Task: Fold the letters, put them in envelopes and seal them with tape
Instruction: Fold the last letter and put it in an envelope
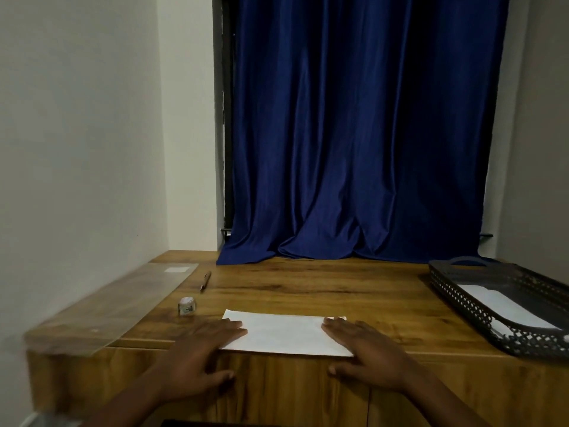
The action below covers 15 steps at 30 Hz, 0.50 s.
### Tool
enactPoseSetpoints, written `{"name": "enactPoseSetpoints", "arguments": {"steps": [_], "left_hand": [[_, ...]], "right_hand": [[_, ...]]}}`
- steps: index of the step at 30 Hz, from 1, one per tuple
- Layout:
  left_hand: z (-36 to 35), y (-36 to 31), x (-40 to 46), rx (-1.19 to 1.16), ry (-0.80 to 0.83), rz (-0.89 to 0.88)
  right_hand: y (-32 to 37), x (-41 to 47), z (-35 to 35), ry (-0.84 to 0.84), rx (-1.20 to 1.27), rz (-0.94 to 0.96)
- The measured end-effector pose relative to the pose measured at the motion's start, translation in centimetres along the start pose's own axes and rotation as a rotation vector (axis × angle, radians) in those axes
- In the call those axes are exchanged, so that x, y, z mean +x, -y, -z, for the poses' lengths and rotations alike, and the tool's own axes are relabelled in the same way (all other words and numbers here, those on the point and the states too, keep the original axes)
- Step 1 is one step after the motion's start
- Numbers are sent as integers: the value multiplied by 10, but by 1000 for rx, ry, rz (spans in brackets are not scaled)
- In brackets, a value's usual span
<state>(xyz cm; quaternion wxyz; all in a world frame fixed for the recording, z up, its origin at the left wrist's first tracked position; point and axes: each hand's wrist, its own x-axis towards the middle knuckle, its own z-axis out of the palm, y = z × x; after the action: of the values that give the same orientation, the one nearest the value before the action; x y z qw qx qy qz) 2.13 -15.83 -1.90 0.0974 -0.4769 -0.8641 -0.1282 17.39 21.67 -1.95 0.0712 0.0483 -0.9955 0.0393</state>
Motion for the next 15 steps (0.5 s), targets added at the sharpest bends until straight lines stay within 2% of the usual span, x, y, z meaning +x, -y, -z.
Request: {"name": "enactPoseSetpoints", "arguments": {"steps": [3,6,9,13,15], "left_hand": [[1,8,-13,-241,-162,-34],[2,11,-10,-493,-313,-27],[12,5,1,-614,-371,107],[30,-8,38,-847,-624,362],[34,-11,62,-902,-655,446]], "right_hand": [[0,-8,6,-124,321,29],[1,-14,14,-262,642,-19],[9,-13,32,-349,853,-42],[16,10,46,-535,1162,-172],[17,27,49,-576,1218,-219]]}}
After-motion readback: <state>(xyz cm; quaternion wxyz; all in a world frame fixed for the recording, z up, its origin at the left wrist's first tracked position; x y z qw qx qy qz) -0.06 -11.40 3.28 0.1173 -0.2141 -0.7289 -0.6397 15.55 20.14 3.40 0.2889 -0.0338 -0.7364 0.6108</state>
